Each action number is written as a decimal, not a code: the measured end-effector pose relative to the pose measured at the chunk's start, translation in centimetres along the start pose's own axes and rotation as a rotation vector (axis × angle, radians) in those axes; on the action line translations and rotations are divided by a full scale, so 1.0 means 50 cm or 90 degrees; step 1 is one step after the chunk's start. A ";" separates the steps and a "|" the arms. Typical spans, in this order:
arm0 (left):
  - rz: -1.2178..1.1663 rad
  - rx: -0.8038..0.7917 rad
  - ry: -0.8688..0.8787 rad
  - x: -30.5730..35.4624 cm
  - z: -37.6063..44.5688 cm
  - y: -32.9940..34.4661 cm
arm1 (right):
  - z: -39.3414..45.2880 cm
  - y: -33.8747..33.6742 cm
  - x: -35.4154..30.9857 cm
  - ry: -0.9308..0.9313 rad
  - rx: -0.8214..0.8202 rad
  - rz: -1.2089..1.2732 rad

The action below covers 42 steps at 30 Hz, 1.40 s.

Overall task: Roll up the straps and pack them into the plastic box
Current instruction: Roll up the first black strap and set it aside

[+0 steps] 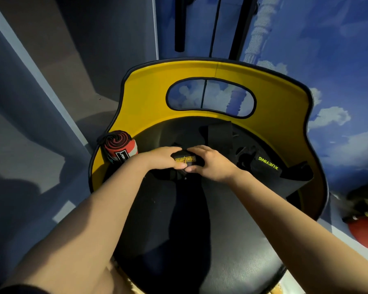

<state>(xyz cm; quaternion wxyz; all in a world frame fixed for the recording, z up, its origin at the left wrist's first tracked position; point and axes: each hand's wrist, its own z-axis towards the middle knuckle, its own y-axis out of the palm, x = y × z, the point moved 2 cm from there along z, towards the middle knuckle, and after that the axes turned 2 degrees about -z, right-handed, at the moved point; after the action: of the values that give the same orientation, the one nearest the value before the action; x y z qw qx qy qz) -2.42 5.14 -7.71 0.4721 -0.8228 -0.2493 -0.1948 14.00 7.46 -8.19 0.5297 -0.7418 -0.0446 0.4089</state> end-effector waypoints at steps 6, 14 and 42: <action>0.084 0.264 0.078 0.021 0.005 -0.004 | 0.077 -0.028 0.006 0.086 -0.114 0.019; 0.208 0.153 0.034 0.001 0.024 0.013 | 0.104 -0.011 0.006 0.157 -0.061 0.119; 0.119 0.388 0.094 -0.018 -0.203 -0.002 | -0.023 0.017 -0.087 -0.009 -0.037 0.413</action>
<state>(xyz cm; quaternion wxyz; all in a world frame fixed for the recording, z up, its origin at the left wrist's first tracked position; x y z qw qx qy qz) -4.07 -3.92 -3.28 0.7292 -0.6466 -0.1848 -0.1264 11.57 4.09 -6.33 0.3499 -0.7292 0.1787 0.5603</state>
